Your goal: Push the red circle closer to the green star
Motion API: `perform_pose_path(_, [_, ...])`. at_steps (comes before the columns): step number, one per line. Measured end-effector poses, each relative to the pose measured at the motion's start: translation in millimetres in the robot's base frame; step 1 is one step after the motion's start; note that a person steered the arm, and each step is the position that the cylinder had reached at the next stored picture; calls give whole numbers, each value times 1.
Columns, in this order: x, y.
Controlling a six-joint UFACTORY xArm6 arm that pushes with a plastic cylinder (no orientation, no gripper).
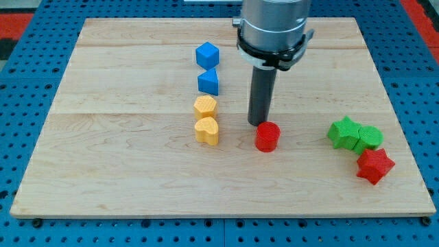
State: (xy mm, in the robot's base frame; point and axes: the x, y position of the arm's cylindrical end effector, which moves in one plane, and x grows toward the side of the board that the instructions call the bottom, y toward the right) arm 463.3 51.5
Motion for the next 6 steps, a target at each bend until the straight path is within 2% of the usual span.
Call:
perform_pose_path(2, [3, -37])
perform_pose_path(4, [41, -11])
perform_pose_path(5, [40, 9])
perform_pose_path(6, [31, -16])
